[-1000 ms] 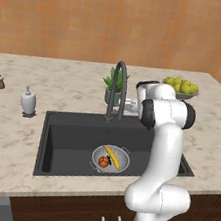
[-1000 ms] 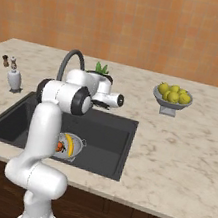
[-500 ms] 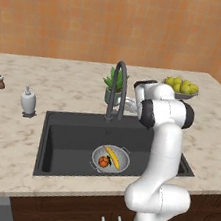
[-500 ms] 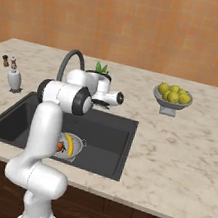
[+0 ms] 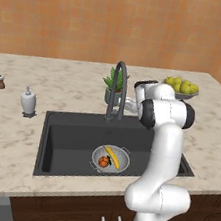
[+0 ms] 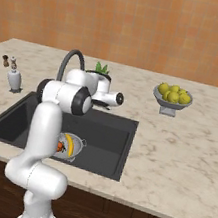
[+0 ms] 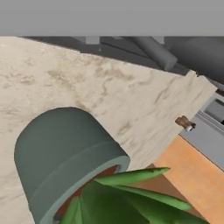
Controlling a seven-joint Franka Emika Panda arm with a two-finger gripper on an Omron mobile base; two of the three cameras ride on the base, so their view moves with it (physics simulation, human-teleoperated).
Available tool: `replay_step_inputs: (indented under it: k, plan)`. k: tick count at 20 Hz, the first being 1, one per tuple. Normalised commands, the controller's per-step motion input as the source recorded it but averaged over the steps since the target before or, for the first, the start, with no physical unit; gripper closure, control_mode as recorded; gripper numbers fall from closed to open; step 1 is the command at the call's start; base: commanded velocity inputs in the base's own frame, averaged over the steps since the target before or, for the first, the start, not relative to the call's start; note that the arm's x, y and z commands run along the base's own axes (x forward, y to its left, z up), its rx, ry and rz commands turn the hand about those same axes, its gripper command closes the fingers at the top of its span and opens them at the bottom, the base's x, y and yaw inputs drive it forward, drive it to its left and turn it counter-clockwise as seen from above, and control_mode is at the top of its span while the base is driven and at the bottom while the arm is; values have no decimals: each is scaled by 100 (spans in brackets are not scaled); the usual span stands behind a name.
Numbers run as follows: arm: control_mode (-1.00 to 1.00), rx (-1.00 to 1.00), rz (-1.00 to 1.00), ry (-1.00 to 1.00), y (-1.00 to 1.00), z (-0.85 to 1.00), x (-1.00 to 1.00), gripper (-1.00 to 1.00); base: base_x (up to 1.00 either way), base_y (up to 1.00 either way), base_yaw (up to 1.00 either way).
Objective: Put the colander in the sink, put the banana, orange in the colander, and turn on the sink faucet and pour water over the colander.
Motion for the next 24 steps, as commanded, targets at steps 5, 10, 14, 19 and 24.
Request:
replay_step_inputs:
  k: [5, 10, 14, 19, 24]
  plan:
    - [-100, 0, -9, 0, -51, -3, -1, 100, 0, 0, 0]
    - [-100, 0, -16, 0, -77, -5, -9, 100, 0, 0, 0]
    - [-100, 0, -20, 0, -97, -6, -11, 100, 0, 0, 0]
    - [-100, 0, -21, 2, -100, -7, -4, 100, 0, 0, 0]
    - [-100, 0, -19, 4, -98, -7, -6, 100, 0, 0, 0]
